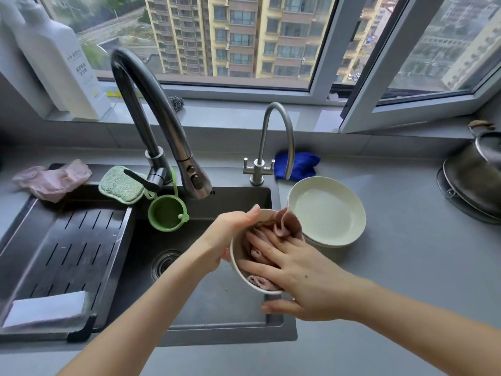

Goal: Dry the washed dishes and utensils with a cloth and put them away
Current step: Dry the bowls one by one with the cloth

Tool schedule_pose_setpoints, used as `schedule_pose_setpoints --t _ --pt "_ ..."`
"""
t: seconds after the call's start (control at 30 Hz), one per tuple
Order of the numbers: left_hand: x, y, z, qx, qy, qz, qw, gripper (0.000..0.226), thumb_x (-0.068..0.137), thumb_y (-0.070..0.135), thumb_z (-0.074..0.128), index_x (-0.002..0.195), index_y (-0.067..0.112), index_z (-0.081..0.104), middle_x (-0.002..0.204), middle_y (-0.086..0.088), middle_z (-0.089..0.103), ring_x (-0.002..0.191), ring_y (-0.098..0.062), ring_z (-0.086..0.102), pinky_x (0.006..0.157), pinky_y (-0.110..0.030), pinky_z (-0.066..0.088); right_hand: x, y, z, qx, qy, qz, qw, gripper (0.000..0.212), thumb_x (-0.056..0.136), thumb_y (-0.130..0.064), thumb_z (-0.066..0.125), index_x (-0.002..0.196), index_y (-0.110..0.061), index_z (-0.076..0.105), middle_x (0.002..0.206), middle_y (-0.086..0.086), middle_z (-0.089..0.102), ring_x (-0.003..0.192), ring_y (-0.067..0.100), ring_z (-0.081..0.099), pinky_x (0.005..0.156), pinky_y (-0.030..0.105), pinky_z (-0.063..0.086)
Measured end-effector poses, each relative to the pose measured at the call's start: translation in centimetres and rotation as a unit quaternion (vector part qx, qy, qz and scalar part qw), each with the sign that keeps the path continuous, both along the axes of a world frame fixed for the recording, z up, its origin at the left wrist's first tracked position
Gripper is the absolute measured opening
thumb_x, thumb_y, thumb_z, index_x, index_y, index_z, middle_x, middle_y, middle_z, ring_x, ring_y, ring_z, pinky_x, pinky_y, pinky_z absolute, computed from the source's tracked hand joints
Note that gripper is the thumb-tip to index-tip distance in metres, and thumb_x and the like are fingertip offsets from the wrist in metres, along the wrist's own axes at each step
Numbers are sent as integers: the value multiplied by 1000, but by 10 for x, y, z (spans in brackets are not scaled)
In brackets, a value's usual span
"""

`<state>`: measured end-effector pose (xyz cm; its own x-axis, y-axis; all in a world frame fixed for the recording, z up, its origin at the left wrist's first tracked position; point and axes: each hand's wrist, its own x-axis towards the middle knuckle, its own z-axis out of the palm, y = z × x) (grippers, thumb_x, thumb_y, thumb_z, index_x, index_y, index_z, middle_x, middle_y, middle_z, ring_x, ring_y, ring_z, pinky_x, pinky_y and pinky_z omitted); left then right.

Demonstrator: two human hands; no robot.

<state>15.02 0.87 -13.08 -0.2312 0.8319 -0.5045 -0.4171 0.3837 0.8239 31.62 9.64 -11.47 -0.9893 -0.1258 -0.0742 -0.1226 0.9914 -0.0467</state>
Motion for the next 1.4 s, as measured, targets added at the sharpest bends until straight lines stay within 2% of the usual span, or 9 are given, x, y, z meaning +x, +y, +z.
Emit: schedule_pose_setpoints --t 0.17,0.33,0.43,0.53,0.7,0.87,0.97,1.17,1.4 --pt "12 -3 -6 -46 25 65 996 55 73 62 61 98 14 74 100 -16 72 87 -32 69 73 -40 51 6 -19 7 -122 -30 -102 987 56 85 -53 38 135 -30 38 136 5 49 117 28 53 96 39 46" --pt "16 -5 -10 0 47 145 988 76 60 63 66 99 -1 70 101 -22 70 97 -39 66 90 -50 49 -1 -45 5 -316 -17 -197 928 68 82 -52 36 145 -36 16 152 -5 35 139 16 31 108 26 27" --pt "9 -8 -4 48 28 119 991 88 65 70 67 110 -4 63 107 -30 63 90 -45 63 85 -56 49 4 -43 20 -191 91 -172 962 66 87 -64 39 145 -33 32 145 7 47 136 27 40 114 39 30" --pt "3 -9 2 98 16 120 988 86 72 66 66 115 -9 55 117 -39 53 111 -53 50 100 -69 32 2 -31 28 -110 172 -171 964 61 87 -68 38 132 -31 56 143 16 47 137 36 38 112 51 29" --pt "10 -8 11 107 42 138 984 90 66 67 68 113 -9 57 118 -36 54 116 -48 51 104 -63 33 -9 -36 12 -119 51 -166 978 69 90 -70 9 149 -37 21 156 16 23 146 32 15 119 47 4" --pt "13 -10 8 47 32 146 988 92 50 70 75 102 -5 66 108 -33 62 102 -49 59 97 -63 41 -7 -47 13 -290 34 -216 932 69 87 -63 15 145 -27 28 134 -7 51 119 12 45 97 34 31" --pt "12 -11 8 33 19 132 990 78 59 59 74 100 -7 66 89 -27 60 74 -37 60 73 -47 52 -7 -50 18 -318 44 -213 923 57 86 -55 23 133 -27 43 124 -13 56 105 5 47 83 33 34" --pt "0 -10 20 23 56 -50 997 39 76 43 62 91 8 72 85 -14 71 80 -26 66 81 -39 47 16 -26 9 -64 50 -2 997 35 92 -42 51 118 -20 60 122 0 60 105 26 59 88 40 46" --pt "-9 14 39 -18 -6 -237 971 43 85 41 53 112 9 63 103 -11 71 95 -24 67 88 -39 47 19 5 17 45 130 102 985 23 95 -7 46 102 -13 67 108 7 69 94 31 65 85 38 49"
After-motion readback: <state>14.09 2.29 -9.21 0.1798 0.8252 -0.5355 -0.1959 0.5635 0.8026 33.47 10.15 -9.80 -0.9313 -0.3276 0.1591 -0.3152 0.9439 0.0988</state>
